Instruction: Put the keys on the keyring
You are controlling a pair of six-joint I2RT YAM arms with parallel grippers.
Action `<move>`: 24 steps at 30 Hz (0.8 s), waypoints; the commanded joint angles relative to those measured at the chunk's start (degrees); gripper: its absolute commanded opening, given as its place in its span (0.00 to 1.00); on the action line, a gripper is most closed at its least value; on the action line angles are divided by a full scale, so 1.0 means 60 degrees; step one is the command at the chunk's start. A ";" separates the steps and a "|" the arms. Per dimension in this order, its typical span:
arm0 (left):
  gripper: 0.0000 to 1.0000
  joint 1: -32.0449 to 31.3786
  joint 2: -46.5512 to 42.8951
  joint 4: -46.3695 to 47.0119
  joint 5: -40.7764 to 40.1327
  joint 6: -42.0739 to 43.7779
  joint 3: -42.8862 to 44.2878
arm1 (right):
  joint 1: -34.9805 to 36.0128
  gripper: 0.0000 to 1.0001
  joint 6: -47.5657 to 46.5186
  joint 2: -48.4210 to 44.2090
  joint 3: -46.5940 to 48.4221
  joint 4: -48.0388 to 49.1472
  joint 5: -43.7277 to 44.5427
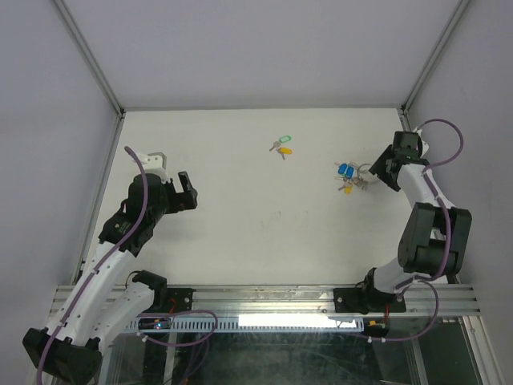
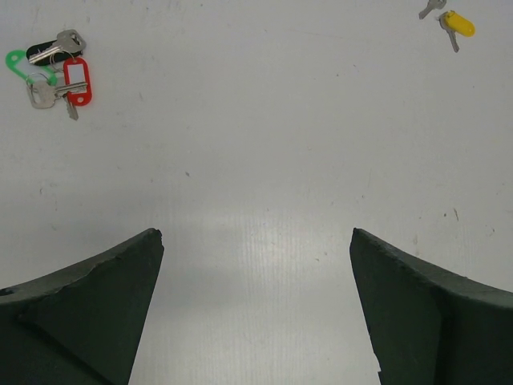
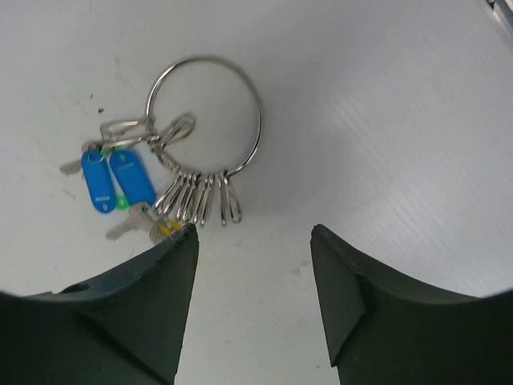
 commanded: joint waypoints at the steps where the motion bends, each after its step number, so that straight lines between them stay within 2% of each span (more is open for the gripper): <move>1: 0.98 0.0144 0.0115 0.0492 0.0400 0.0268 0.0498 | -0.0444 0.60 -0.0131 0.0730 0.0916 0.0913 0.0662; 12: 0.97 0.0147 0.0627 0.0514 0.0648 0.0336 0.0570 | -0.0655 0.50 -0.0922 0.3232 0.2670 0.0458 0.0471; 24: 0.97 0.0148 0.0668 0.0510 0.0669 0.0354 0.0570 | -0.0660 0.39 -0.1221 0.4097 0.3154 -0.0041 0.0004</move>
